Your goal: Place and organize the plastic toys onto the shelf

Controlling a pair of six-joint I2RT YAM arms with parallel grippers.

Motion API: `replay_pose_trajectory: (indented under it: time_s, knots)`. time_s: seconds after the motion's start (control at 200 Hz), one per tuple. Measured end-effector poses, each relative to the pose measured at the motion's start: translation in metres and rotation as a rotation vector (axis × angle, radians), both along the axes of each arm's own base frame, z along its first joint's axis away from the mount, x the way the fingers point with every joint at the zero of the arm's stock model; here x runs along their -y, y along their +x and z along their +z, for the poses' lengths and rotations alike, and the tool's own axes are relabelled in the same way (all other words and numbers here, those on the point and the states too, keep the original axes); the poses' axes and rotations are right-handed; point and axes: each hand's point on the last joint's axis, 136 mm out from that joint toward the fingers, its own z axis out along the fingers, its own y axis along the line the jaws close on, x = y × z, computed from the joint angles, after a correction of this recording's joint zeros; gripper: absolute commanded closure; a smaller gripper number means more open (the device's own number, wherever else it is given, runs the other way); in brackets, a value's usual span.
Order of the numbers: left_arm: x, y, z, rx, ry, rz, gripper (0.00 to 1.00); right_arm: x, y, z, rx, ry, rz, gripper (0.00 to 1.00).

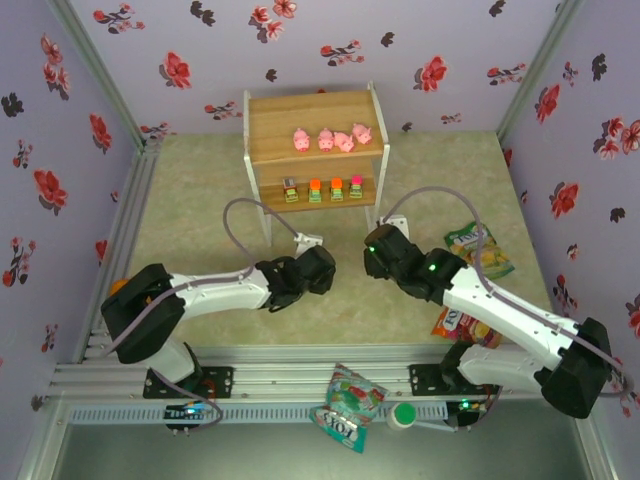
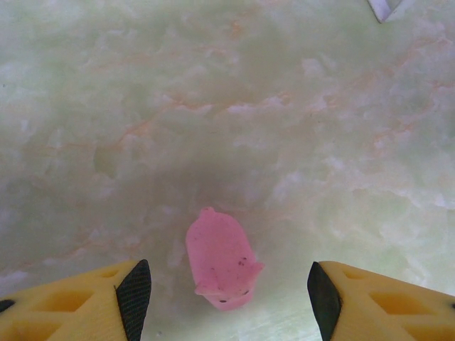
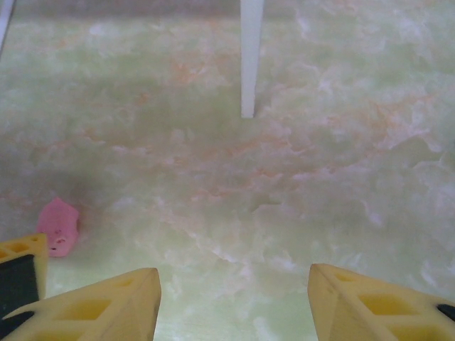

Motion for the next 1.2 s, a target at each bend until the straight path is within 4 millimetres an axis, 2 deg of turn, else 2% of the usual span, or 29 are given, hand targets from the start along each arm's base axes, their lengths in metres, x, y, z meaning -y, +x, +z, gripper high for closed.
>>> replay_pose_trajectory:
  time_s: [0.2,0.365,0.685,1.2]
  knots:
    - [0.007,-0.002,0.005,0.013,-0.003,0.024,0.35,0.008,-0.002,-0.008,-0.007,0.018,-0.018,0.4]
    - [0.004,0.001,0.005,0.017,0.011,0.071,0.35,0.011,-0.004,-0.014,-0.016,0.029,-0.02,0.4]
    - [0.004,0.004,-0.016,-0.024,0.08,0.107,0.36,0.015,-0.008,-0.024,-0.027,0.036,-0.022,0.42]
    - [0.003,0.004,-0.032,-0.053,0.123,0.139,0.38,0.015,-0.009,-0.029,-0.04,0.061,-0.016,0.41]
